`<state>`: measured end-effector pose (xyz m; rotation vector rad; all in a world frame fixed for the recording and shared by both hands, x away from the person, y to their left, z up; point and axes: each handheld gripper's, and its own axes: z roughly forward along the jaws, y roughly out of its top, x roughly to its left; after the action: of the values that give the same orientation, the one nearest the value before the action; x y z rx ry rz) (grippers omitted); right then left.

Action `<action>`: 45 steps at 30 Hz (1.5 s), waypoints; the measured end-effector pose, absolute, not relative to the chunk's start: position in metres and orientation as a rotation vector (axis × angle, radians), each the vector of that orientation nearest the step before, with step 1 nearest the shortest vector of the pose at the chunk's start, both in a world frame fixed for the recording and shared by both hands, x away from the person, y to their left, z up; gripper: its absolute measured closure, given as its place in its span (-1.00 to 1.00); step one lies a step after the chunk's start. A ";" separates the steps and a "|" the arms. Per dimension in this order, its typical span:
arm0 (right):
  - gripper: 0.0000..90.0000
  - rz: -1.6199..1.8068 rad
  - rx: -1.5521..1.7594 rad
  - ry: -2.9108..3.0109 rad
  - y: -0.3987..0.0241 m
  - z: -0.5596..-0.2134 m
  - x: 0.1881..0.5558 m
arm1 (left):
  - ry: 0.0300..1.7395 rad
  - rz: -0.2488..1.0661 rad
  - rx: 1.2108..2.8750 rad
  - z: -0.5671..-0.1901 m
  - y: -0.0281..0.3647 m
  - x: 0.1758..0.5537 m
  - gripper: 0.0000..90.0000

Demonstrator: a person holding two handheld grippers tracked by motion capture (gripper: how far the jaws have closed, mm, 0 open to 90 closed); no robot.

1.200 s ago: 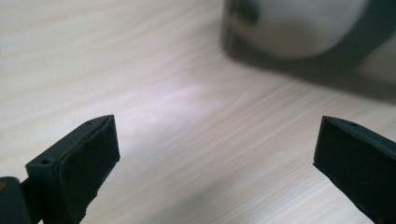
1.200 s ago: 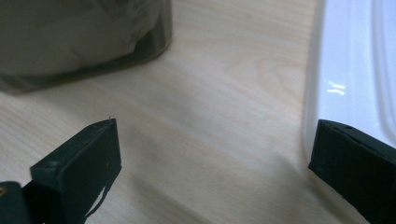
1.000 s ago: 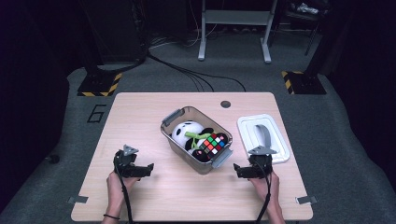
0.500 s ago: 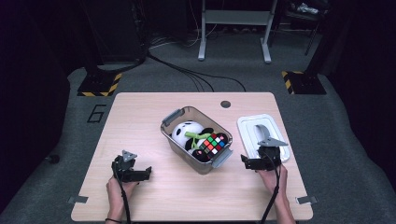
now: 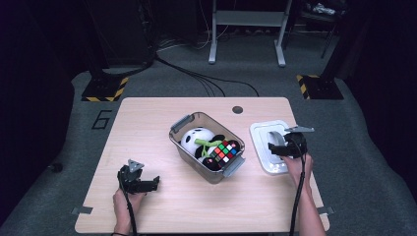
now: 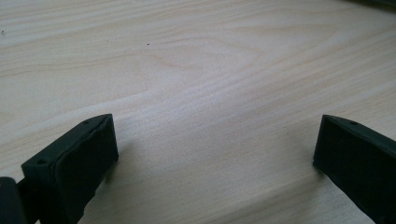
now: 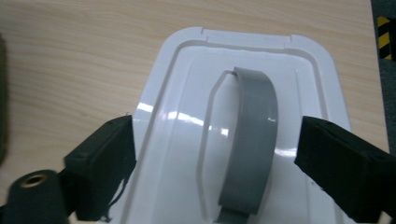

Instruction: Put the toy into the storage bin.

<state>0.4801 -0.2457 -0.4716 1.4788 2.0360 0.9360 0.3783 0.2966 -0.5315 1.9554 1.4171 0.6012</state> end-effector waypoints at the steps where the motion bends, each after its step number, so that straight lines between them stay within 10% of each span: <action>1: -0.67 0.938 1.508 2.030 -0.245 -0.473 0.484 | 1.416 0.601 1.956 -0.532 0.297 0.378 -1.00; 16: 0.39 0.827 1.602 2.018 -0.249 -0.491 0.509 | 1.412 0.600 1.959 -0.532 0.297 0.378 -1.00; 45: 0.48 0.919 1.439 2.051 -0.254 -0.441 0.486 | 1.413 0.593 1.961 -0.531 0.296 0.379 -1.00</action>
<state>0.4859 -0.2536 -0.4408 1.4395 2.0512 0.9187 0.3785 0.2960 -0.5312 1.9605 1.4126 0.5931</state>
